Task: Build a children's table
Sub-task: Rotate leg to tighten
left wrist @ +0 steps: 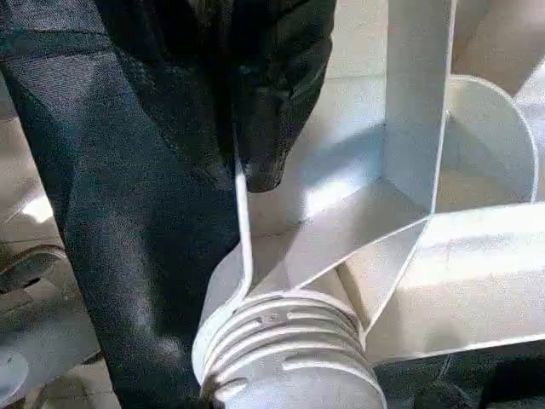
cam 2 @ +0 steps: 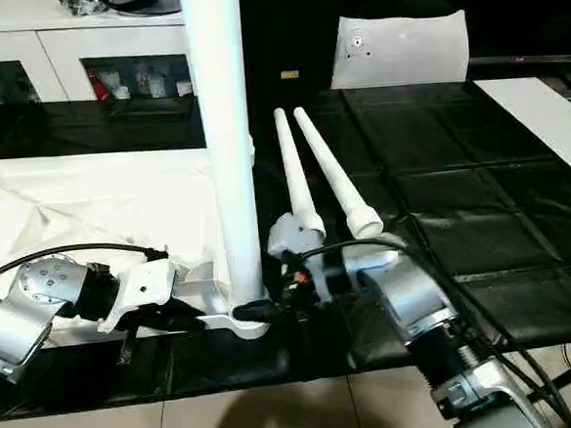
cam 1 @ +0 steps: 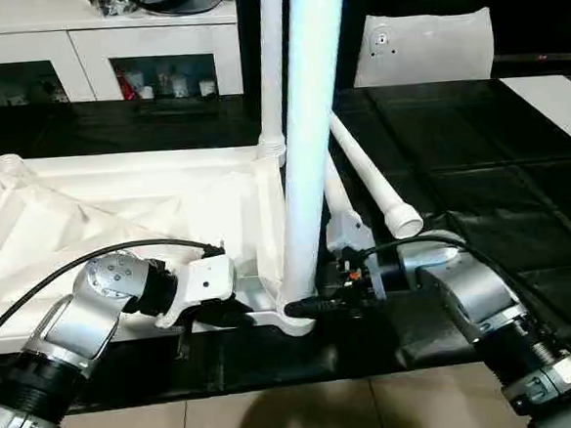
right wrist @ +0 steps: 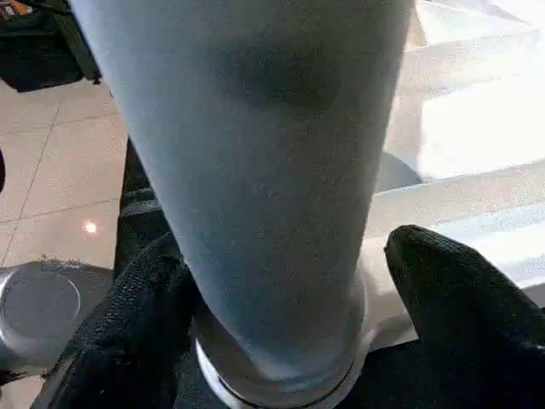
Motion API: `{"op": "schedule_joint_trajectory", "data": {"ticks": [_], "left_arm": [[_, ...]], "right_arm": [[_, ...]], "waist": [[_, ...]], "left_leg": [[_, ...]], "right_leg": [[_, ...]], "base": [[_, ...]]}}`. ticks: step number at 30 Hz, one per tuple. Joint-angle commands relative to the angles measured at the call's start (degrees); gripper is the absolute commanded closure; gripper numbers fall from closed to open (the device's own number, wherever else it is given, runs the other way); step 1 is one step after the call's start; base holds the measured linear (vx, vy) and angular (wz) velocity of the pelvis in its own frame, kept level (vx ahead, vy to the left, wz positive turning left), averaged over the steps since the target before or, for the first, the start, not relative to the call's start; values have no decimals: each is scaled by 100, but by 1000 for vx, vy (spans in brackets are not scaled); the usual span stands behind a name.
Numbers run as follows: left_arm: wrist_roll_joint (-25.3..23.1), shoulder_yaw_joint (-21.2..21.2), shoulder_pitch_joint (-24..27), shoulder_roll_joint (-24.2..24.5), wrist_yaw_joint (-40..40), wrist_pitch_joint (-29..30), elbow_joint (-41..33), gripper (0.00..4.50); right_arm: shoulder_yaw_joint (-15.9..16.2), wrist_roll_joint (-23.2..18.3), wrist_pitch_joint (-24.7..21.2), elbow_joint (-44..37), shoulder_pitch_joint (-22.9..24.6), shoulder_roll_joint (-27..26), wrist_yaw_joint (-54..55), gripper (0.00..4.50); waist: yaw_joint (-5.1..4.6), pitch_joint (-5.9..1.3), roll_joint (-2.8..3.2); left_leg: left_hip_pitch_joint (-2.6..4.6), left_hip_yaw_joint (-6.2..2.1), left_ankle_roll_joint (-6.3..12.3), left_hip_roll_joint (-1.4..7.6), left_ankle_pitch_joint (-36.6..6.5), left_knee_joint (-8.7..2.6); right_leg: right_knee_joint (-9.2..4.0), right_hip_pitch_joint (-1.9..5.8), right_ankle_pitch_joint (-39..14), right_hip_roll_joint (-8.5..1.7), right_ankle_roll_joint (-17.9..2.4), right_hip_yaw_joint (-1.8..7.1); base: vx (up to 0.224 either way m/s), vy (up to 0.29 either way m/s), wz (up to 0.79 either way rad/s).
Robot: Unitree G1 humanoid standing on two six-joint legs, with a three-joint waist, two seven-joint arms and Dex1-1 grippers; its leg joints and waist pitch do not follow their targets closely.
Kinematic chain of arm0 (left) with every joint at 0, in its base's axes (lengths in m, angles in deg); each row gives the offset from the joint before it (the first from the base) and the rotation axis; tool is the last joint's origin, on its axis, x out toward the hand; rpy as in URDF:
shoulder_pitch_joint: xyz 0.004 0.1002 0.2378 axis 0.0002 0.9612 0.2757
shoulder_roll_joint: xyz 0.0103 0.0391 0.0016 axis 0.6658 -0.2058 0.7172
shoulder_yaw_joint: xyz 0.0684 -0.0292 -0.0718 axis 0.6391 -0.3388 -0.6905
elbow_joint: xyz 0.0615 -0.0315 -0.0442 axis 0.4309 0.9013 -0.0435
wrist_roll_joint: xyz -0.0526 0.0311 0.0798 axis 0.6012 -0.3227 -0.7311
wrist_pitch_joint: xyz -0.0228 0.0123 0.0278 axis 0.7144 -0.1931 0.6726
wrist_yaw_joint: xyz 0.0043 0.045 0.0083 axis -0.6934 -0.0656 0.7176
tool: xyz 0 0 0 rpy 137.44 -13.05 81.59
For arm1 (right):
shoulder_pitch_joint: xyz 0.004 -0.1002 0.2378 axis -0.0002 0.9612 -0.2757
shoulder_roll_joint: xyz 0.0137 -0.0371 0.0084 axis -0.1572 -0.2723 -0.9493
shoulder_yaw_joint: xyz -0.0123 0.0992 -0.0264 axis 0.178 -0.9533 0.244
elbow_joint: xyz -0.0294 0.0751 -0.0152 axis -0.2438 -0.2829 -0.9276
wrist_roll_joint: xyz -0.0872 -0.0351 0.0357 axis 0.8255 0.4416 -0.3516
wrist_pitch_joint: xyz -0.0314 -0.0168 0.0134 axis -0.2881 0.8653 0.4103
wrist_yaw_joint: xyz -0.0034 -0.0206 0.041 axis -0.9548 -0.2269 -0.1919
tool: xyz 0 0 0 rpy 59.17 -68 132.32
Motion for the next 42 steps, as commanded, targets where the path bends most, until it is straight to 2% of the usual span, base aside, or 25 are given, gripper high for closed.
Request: {"op": "schedule_joint_trajectory", "data": {"ticks": [1, 3, 4, 5, 14, 18, 21, 23, 24, 26, 27, 28, 32, 33, 34, 35, 37, 39, 40, 41, 42], "left_arm": [[-78, 78, -180, 3, 70, -205, -52, 450], [-102, 94, -186, 29, 79, -239, -16, 450], [-59, 64, -184, 7, 74, -239, 5, 450], [-51, 57, -186, 4, 73, -234, 7, 450], [8, -56, -71, 10, -46, -114, -76, 450], [156, -439, 114, -131, -678, 627, -349, 450], [322, -883, 394, -466, -1504, 1493, -865, 450], [291, -955, 455, -557, -1717, 1679, -982, 450], [231, -1037, 519, -694, -2000, 1875, -1112, 450], [142, -1168, 668, -1140, -2642, 2451, -1533, 450], [107, -1216, 701, -1331, -2877, 2654, -1666, 450], [-40, -1226, 707, -1726, -3331, 3037, -1912, 450], [-293, -1150, 601, -2206, -3903, 3339, -2043, 450], [-309, -1078, 544, -2316, -4010, 3368, -2076, 450], [-320, -1002, 492, -2430, -4140, 3439, -2131, 450], [-322, -997, 489, -2436, -4149, 3444, -2134, 450], [-426, -910, 452, -2396, -4184, 3489, -2131, 450], [-489, -895, 446, -2365, -4192, 3523, -2138, 450], [-500, -936, 456, -2265, -4143, 3534, -2130, 450], [-496, -949, 458, -2205, -4107, 3514, -2115, 450], [-480, -975, 467, -2097, -4049, 3485, -2084, 450]], "right_arm": [[16, 10, 73, 48, -63, 15, -46, 119], [6, 22, 99, 84, -66, -1, -68, 119], [0, 28, 108, 105, -73, -11, -68, 151], [2, 29, 108, 112, -75, -12, -70, 158], [15, -49, -24, 111, 19, -97, -37, 188], [-209, -278, -422, 11, 190, -483, 460, 190], [-425, -174, -608, 205, 229, -1063, 1514, 191], [-466, -144, -625, 287, 215, -1213, 1752, 197], [-535, -153, -665, 370, 197, -1398, 2006, 198], [-786, -205, -826, 609, 86, -1922, 2744, 198], [-840, -210, -850, 693, 41, -2087, 2951, 199], [-923, -126, -893, 868, -70, -2372, 3439, 199], [-985, -5, -919, 1076, -192, -2669, 3926, 199], [-961, 79, -833, 1121, -214, -2698, 4038, 199], [-978, 122, -738, 1178, -235, -2751, 4126, 199], [-982, 122, -730, 1182, -236, -2755, 4127, 164], [-1060, 162, -604, 1203, -243, -2770, 4166, 129], [-1089, 163, -584, 1206, -248, -2761, 4166, 127], [-1117, 161, -498, 1152, -230, -2705, 4142, 108], [-1144, 139, -485, 1114, -219, -2682, 4121, 108], [-1178, 116, -430, 1026, -190, -2625, 4066, 95]], "waist": [[-36, -383, 70], [-35, -378, 69], [-36, -378, 72], [-33, -379, 74], [-34, -377, 71], [-60, -369, 83], [-104, -358, 96], [-198, -358, 103], [-215, -365, 112], [-319, -362, 84], [-330, -367, 98], [-364, -370, 71], [-359, -371, 69], [-355, -373, 49], [-341, -368, 64], [-330, -367, 78], [-314, -361, 70], [-318, -357, 71], [-318, -350, 106], [-319, -353, 136], [-322, -358, 116]], "left_leg": [[-30, 125, 138, -83, -1319, -335], [-33, 124, 145, -87, -1322, -336], [-31, 124, 144, -86, -1331, -337], [-30, 122, 141, -83, -1313, -338], [-35, 124, 142, -86, -1300, -335], [-30, 122, 92, -83, -1377, -341], [-23, 109, 27, -87, -1464, -346], [-72, 80, 9, -107, -1431, -360], [-56, 82, -1, -98, -1436, -355], [-80, 85, 7, -93, -1365, -348], [-66, 92, 0, -90, -1339, -342], [-66, 95, 23, -97, -1273, -334], [-73, 116, 114, -121, -1134, -317], [-77, 119, 135, -123, -1126, -319], [-76, 119, 145, -120, -1124, -322], [-73, 121, 147, -120, -1149, -322], [-73, 115, 160, -126, -1221, -330], [-69, 114, 164, -127, -1288, -334], [-60, 113, 155, -132, -1351, -332], [-57, 105, 144, -138, -1389, -331], [-61, 104, 148, -139, -1392, -332]], "right_leg": [[-482, 334, -1817, -349, -698, 298], [-481, 332, -1883, -349, -672, 297], [-491, 330, -1959, -352, -640, 296], [-490, 329, -1955, -353, -639, 298], [-488, 329, -1951, -351, -638, 298], [-490, 319, -2057, -351, -628, 294], [-521, 307, -2280, -362, -594, 271], [-525, 340, -2318, -354, -528, 249], [-519, 330, -2264, -357, -543, 258], [-482, 334, -2014, -355, -687, 272], [-485, 326, -1985, -357, -712, 276], [-483, 328, -1946, -348, -725, 277], [-496, 324, -1769, -330, -677, 287], [-499, 327, -1767, -329, -658, 288], [-500, 319, -1763, -328, -639, 290], [-504, 316, -1782, -331, -613, 288], [-521, 317, -1879, -328, -550, 280], [-533, 310, -1961, -327, -500, 279], [-552, 301, -2014, -325, -477, 273], [-551, 304, -2051, -323, -464, 268], [-553, 308, -2034, -323, -457, 269]], "base": [[0, 0, 0], [0, 0, 0], [0, 0, 0], [0, 0, 0], [0, 0, 0], [0, 0, 0], [0, 0, 0], [0, 0, 0], [0, 0, 0], [0, 0, 0], [0, 0, 0], [0, 0, 0], [0, 0, 0], [0, 0, 0], [0, 0, 0], [0, 0, 0], [0, 0, 0], [0, 0, 0], [0, 0, 0], [0, 0, 0], [0, 0, 0]]}}
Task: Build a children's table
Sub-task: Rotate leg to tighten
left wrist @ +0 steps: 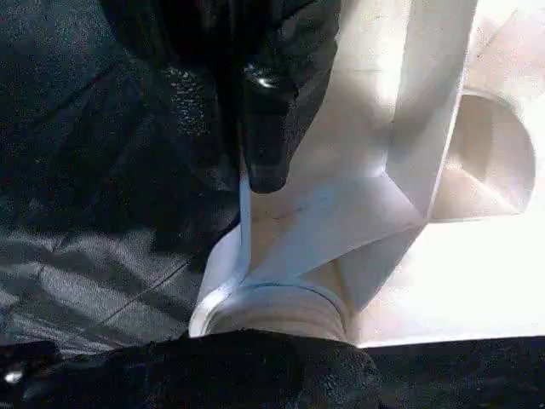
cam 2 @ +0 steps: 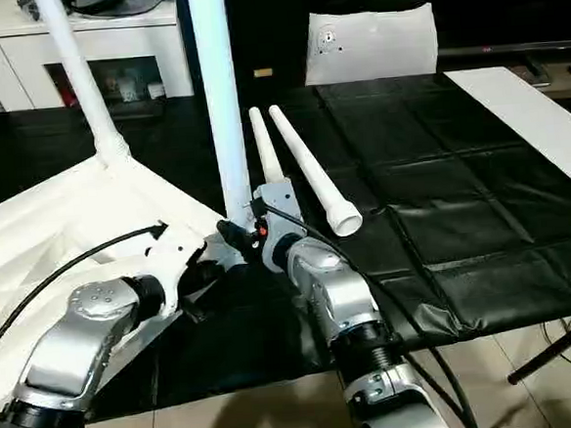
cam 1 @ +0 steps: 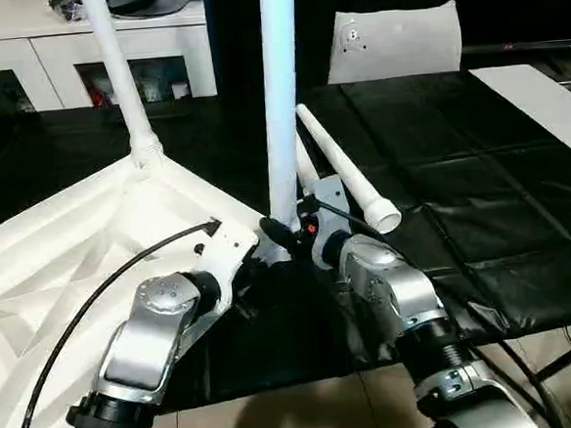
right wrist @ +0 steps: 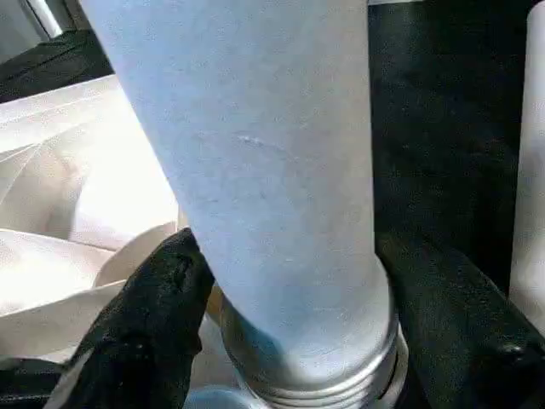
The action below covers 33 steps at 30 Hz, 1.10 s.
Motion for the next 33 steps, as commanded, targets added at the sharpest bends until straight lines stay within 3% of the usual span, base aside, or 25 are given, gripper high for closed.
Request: {"op": "schedule_joint_trajectory", "data": {"ticks": [1, 7, 10, 15, 19, 20, 27, 28, 33], "left_arm": [[40, -48, -330, 106, 40, -271, -282, 450], [127, -96, -315, 578, 475, -685, -28, 450], [307, -35, -339, 1055, 1165, -1315, 347, 450], [613, 173, -381, 1594, 2317, -2145, 667, 450], [612, 410, -508, 1897, 3028, -2748, 979, 450], [645, 440, -547, 1933, 3148, -2853, 1048, 450], [527, 754, -848, 2136, 3807, -3436, 1457, 450], [499, 805, -911, 2136, 3887, -3544, 1545, 450], [471, 902, -1046, 2073, 4006, -3728, 1723, 450]], "right_arm": [[286, -187, -23, -114, 114, -138, -381, 83], [323, -284, -19, -746, 358, 406, -1033, 38], [437, -376, -59, -1271, 574, 1162, -1911, 9], [576, -483, -33, -1579, 587, 2012, -2994, 9], [806, -427, 50, -1562, 487, 2442, -3619, 9], [862, -436, 38, -1580, 478, 2517, -3720, 9], [1344, -160, 346, -1355, 334, 2787, -4342, 9], [1425, -50, 480, -1221, 273, 2780, -4359, 9], [1492, -35, 568, -940, 117, 2626, -4339, 9]], "waist": [[10, -361, 131], [20, -377, 124], [49, -372, 131], [140, -363, 134], [214, -373, 140], [230, -372, 117], [281, -377, 131], [281, -379, 110], [283, -383, 131]], "left_leg": [[-59, 97, 142, -136, -1390, -329], [-81, 98, 206, -125, -1252, -328], [-65, 101, 242, -131, -1273, -326], [-25, 115, 276, -128, -1417, -321], [-11, 116, 243, -100, -1399, -327], [-20, 117, 237, -103, -1394, -330], [-21, 118, 176, -98, -1413, -327], [-25, 119, 174, -96, -1406, -326], [-21, 113, 127, -84, -1384, -329]], "right_leg": [[-533, 323, -2010, -328, -474, 268], [-492, 351, -1569, -312, -612, 280], [-511, 359, -1659, -308, -580, 285], [-543, 330, -1917, -315, -581, 282], [-502, 321, -1703, -323, -719, 299], [-494, 335, -1728, -327, -729, 294], [-500, 339, -1868, -341, -704, 290], [-503, 339, -1875, -345, -707, 289], [-467, 343, -1703, -341, -790, 298]], "base": [[0, 0, 0], [0, 0, 0], [0, 0, 0], [0, 0, 0], [0, 0, 0], [0, 0, 0], [0, 0, 0], [0, 0, 0], [0, 0, 0]]}}
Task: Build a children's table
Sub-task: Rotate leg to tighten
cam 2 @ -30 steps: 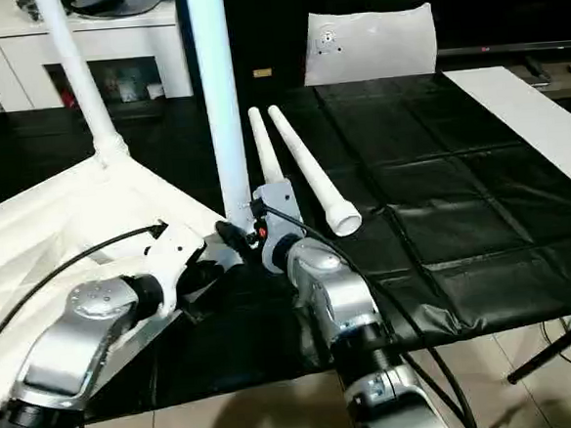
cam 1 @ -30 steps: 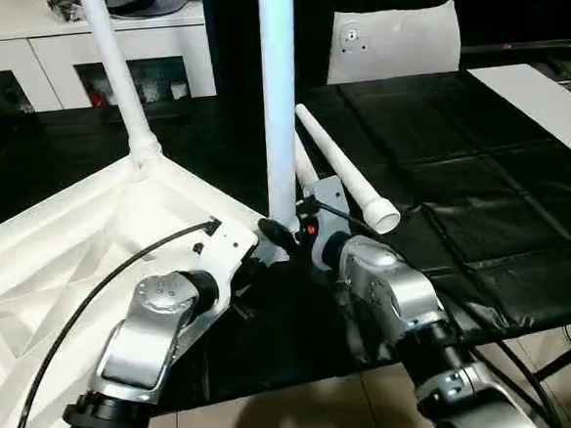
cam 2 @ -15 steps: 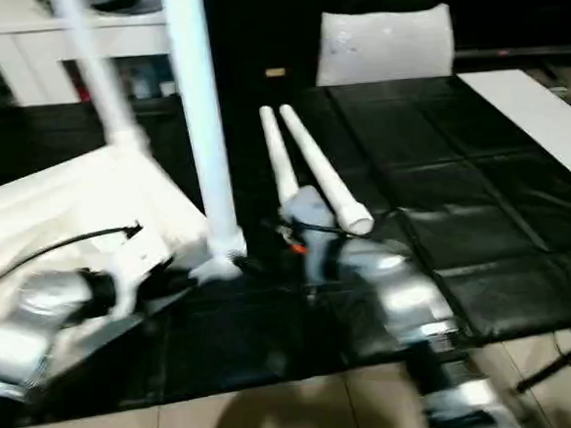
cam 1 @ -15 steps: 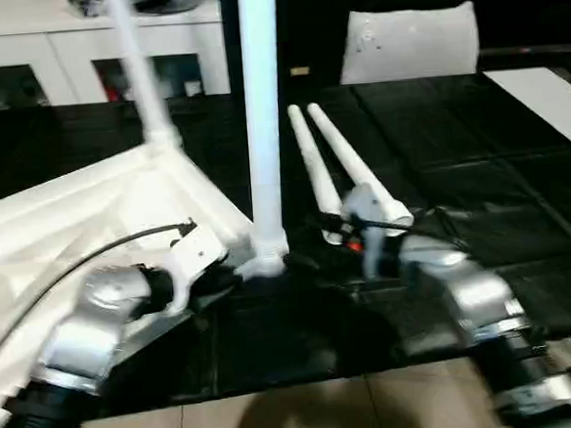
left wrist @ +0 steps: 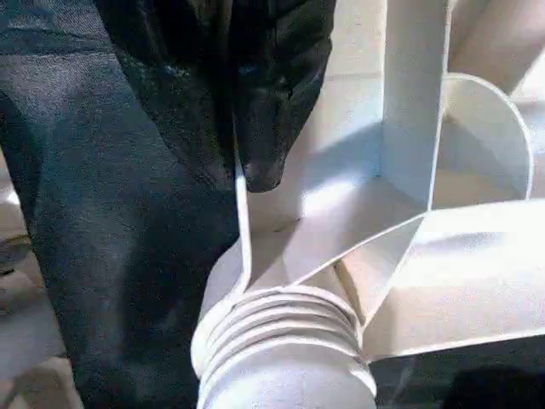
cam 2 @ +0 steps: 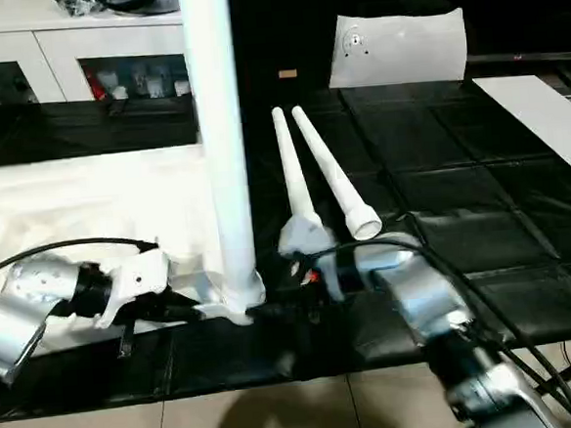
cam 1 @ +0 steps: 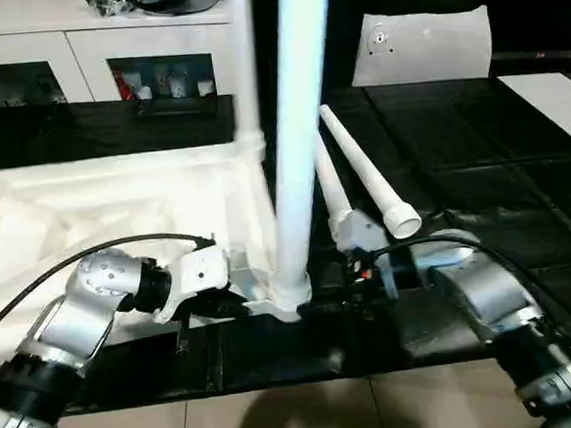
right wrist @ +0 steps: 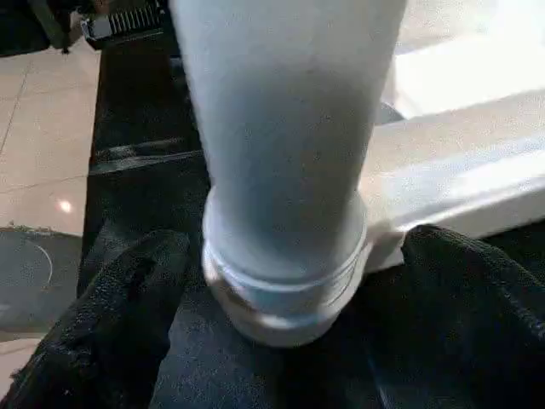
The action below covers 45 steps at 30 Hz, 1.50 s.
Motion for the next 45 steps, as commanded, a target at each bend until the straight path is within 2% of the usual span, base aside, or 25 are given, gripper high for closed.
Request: {"op": "schedule_joint_trajectory", "data": {"ticks": [1, 2, 4, 10, 15, 19, 20, 21, 25, 26, 28, 29, 30, 31, 32, 33, 34, 35, 36, 39, 40, 43, 45], "left_arm": [[-27, 70, -227, -61, 127, -227, -25, 450], [-18, 76, -240, -59, 142, -252, -4, 450], [-26, 90, -257, -52, 168, -310, 37, 450], [-31, 107, -282, -60, 203, -411, 115, 450], [-17, 101, -232, -26, 251, -410, 90, 450], [0, 92, -167, -2, 230, -386, 34, 450], [16, 72, -143, -5, 202, -352, 14, 450], [35, 55, -119, -8, 180, -309, -19, 450], [121, -129, 63, -78, -159, 99, -268, 450], [145, -202, 126, -140, -331, 269, -349, 450], [214, -377, 239, -322, -733, 638, -511, 450], [214, -377, 239, -322, -733, 638, -511, 450], [228, -481, 328, -463, -1029, 876, -651, 450], [146, -682, 483, -794, -1737, 1394, -908, 450], [127, -729, 519, -879, -1905, 1531, -972, 450], [85, -777, 576, -1015, -2144, 1734, -1085, 450], [45, -841, 620, -1180, -2405, 1946, -1201, 450], [32, -895, 651, -1337, -2611, 2150, -1310, 450], [-50, -971, 665, -1592, -2960, 2382, -1434, 450], [-156, -1051, 625, -2007, -3469, 2673, -1617, 450], [-171, -1063, 613, -2086, -3578, 2714, -1656, 450], [-243, -977, 530, -2116, -3663, 2630, -1680, 450], [-268, -947, 506, -2068, -3633, 2589, -1655, 450]], "right_arm": [[6, -48, 34, 125, -150, -96, 16, 9], [-2, -76, 33, 152, -162, -138, 27, 35], [-13, -85, 83, 225, -180, -210, 47, 35], [-33, -189, 52, 308, -193, -336, -52, 94], [-52, -227, -30, 326, -143, -398, -95, 136], [-43, -287, -72, 289, -62, -410, -84, 172], [-45, -299, -82, 279, -37, -432, -55, 172], [-68, -348, -144, 245, -8, -466, -39, 183], [-213, -584, -452, 24, 167, -710, 205, 189], [-255, -629, -528, -16, 211, -804, 335, 191], [-308, -644, -582, -65, 285, -959, 603, 193], [-308, -644, -582, -65, 285, -959, 603, 194], [-370, -594, -593, -16, 307, -1129, 941, 194], [-481, -440, -590, 120, 304, -1491, 1643, 196], [-505, -396, -585, 153, 299, -1579, 1815, 196], [-574, -374, -622, 197, 288, -1734, 2088, 196], [-650, -394, -712, 223, 275, -1893, 2327, 196], [-675, -358, -718, 259, 255, -2028, 2537, 196], [-687, -282, -706, 340, 210, -2222, 2831, 199], [-726, -119, -698, 481, 119, -2557, 3398, 202], [-734, -75, -709, 499, 104, -2619, 3526, 202], [-780, 17, -571, 534, 105, -2747, 3736, 202], [-817, 16, -538, 534, 107, -2755, 3776, 147]], "waist": [[-42, -397, 119], [-42, -385, 110], [-38, -388, 113], [-28, -387, 117], [-23, -397, 120], [-28, -384, 81], [-23, -385, 97], [-35, -379, 53], [-41, -366, 60], [-50, -360, 91], [-70, -344, 96], [-75, -342, 90], [-89, -344, 77], [-149, -329, 106], [-174, -333, 100], [-200, -328, 59], [-240, -340, 82], [-288, -343, 92], [-340, -347, 76], [-370, -358, 50], [-367, -358, 62], [-344, -381, 30], [-347, -377, 46]], "left_leg": [[-28, 112, 124, -82, -1351, -336], [-31, 115, 123, -87, -1355, -340], [-27, 115, 117, -82, -1360, -338], [-18, 113, 106, -76, -1418, -345], [-30, 113, 95, -74, -1339, -342], [-32, 118, 110, -74, -1341, -348], [-27, 117, 110, -75, -1351, -346], [-28, 123, 120, -72, -1347, -349], [-28, 119, 121, -66, -1334, -356], [-28, 114, 96, -66, -1360, -361], [-20, 122, 85, -75, -1459, -359], [-12, 118, 77, -88, -1480, -358], [-17, 118, 61, -84, -1477, -362], [-21, 112, 16, -91, -1537, -362], [-23, 112, -10, -91, -1543, -356], [-35, 105, 2, -107, -1535, -360], [-59, 92, -4, -109, -1494, -362], [-42, 93, 28, -116, -1500, -347], [-75, 98, 44, -117, -1409, -339], [-69, 117, 136, -133, -1302, -321], [-66, 118, 143, -135, -1235, -323], [-88, 117, 200, -127, -1051, -333], [-93, 115, 190, -120, -1056, -340]], "right_leg": [[-456, 344, -1614, -342, -812, 296], [-458, 337, -1608, -340, -830, 294], [-449, 338, -1581, -343, -843, 299], [-463, 335, -1734, -354, -804, 298], [-444, 348, -1604, -353, -824, 303], [-453, 341, -1681, -350, -802, 303], [-454, 337, -1733, -356, -791, 303], [-461, 334, -1759, -353, -775, 304], [-466, 322, -1873, -360, -719, 305], [-459, 324, -1927, -366, -712, 307], [-509, 307, -2114, -363, -649, 301], [-524, 301, -2227, -356, -612, 287], [-518, 308, -2249, -360, -600, 288], [-541, 292, -2385, -350, -560, 273], [-535, 296, -2400, -355, -558, 268], [-555, 309, -2488, -349, -519, 252], [-538, 333, -2503, -356, -482, 252], [-559, 310, -2472, -352, -484, 252], [-545, 323, -2342, -347, -523, 260], [-546, 309, -2189, -329, -560, 273], [-547, 303, -2133, -321, -564, 270], [-502, 327, -1840, -322, -560, 285], [-494, 325, -1745, -320, -584, 289]], "base": [[0, 0, 0], [0, 0, 0], [0, 0, 0], [0, 0, 0], [0, 0, 0], [0, 0, 0], [0, 0, 0], [0, 0, 0], [0, 0, 0], [0, 0, 0], [0, 0, 0], [0, 0, 0], [0, 0, 0], [0, 0, 0], [0, 0, 0], [0, 0, 0], [0, 0, 0], [0, 0, 0], [0, 0, 0], [0, 0, 0], [0, 0, 0], [0, 0, 0], [0, 0, 0]]}}
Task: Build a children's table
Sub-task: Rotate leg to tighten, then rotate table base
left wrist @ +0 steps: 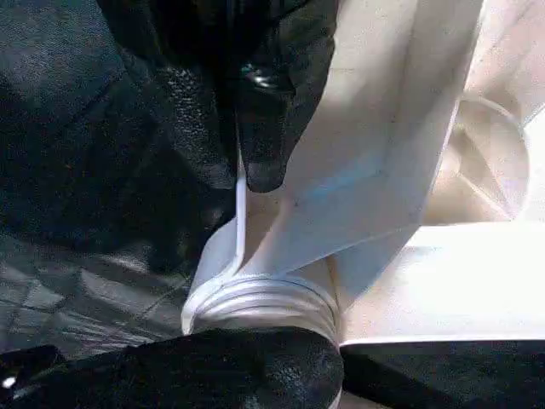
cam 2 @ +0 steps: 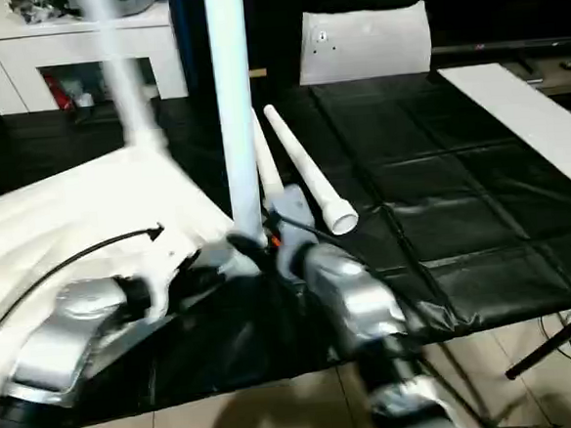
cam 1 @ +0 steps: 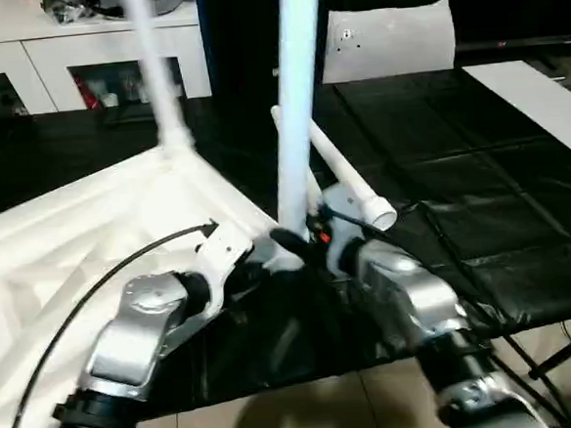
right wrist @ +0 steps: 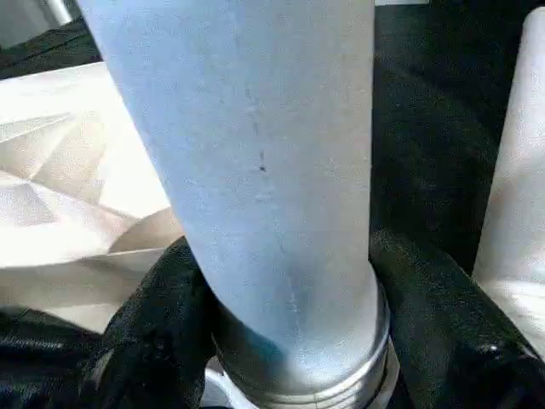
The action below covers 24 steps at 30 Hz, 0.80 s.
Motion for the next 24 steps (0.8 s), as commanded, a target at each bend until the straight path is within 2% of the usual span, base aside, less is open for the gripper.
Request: {"op": "schedule_joint_trajectory", "data": {"ticks": [1, 2, 4, 7, 8, 9, 11, 13, 15, 17, 18, 20, 22, 24], "left_arm": [[-36, 57, -354, -73, -217, -342, -198, 450], [-53, 90, -363, 8, -140, -405, -169, 450], [-90, 137, -374, 171, 3, -619, -87, 450], [-117, 140, -431, 265, 72, -823, 41, 450], [-135, 138, -451, 290, 71, -897, 92, 450], [-149, 99, -529, 343, 66, -1036, 261, 450], [-232, 60, -664, 423, -11, -1274, 556, 450], [-281, 23, -765, 462, -109, -1438, 793, 450], [-275, -35, -860, 487, -228, -1607, 1023, 450], [-249, -90, -913, 489, -288, -1708, 1157, 450], [-241, -103, -923, 488, -297, -1731, 1181, 406], [-47, -372, -1026, 408, -455, -1891, 1347, 395], [105, -502, -1047, 391, -437, -1965, 1336, 388], [205, -614, -1030, 375, -449, -1886, 1237, 358]], "right_arm": [[443, -104, 9, -19, 31, -375, -282, 130], [384, -112, 23, -30, 23, -365, -238, 130], [351, -66, 97, -82, 26, -311, -188, 110], [422, 92, 196, -182, 45, -199, -106, 83], [452, 86, 195, -242, 71, -165, -167, 65], [459, 39, 26, -474, 167, -94, -229, 52], [459, 59, -71, -738, 304, 15, -220, 39], [424, 53, -136, -948, 417, 95, -210, 19], [329, 8, -222, -1178, 535, 157, -166, 7], [265, 4, -238, -1311, 608, 192, -118, 7], [252, 6, -238, -1335, 622, 197, -104, 0], [210, -78, -466, -1829, 806, 274, -84, 0], [213, -130, -745, -2191, 913, 298, -21, 0], [219, -127, -806, -2281, 957, 307, 4, 0]], "waist": [[23, -380, 49], [22, -379, 71], [8, -368, 74], [6, -366, 77], [5, -367, 101], [4, -369, 61], [37, -363, 93], [60, -377, 55], [68, -373, 81], [63, -388, 76], [59, -387, 71], [75, -402, 139], [98, -406, 111], [94, -397, 93]], "left_leg": [[-81, 106, 185, -114, -1061, -318], [-76, 105, 187, -114, -1087, -320], [-78, 105, 181, -126, -1179, -325], [-73, 111, 156, -125, -1196, -321], [-65, 108, 137, -122, -1205, -324], [-67, 115, 141, -127, -1205, -320], [-60, 114, 156, -132, -1147, -324], [-71, 113, 137, -129, -1096, -327], [-62, 110, 137, -131, -1131, -328], [-68, 104, 116, -119, -1059, -327], [-80, 103, 116, -118, -1037, -326], [-83, 95, 98, -121, -918, -312], [-82, 101, 93, -120, -908, -313], [-74, 103, 79, -118, -1007, -316]], "right_leg": [[-474, 347, -1669, -327, -619, 287], [-474, 344, -1624, -328, -642, 291], [-493, 344, -1709, -326, -626, 289], [-498, 338, -1779, -330, -607, 295], [-493, 336, -1765, -328, -614, 296], [-503, 346, -1780, -327, -580, 300], [-510, 337, -1758, -315, -526, 306], [-484, 360, -1675, -318, -489, 307], [-493, 352, -1745, -326, -448, 301], [-478, 357, -1644, -338, -476, 312], [-476, 362, -1590, -337, -500, 315], [-435, 380, -1202, -325, -630, 328], [-417, 387, -1015, -324, -710, 319], [-425, 385, -1180, -335, -704, 315]], "base": [[0, 0, 0], [0, 0, 0], [0, 0, 0], [0, 0, 0], [0, 0, 0], [0, 0, 0], [0, 0, 0], [0, 0, 0], [0, 0, 0], [0, 0, 0], [0, 0, 0], [0, 0, 0], [0, 0, 0], [0, 0, 0]]}}
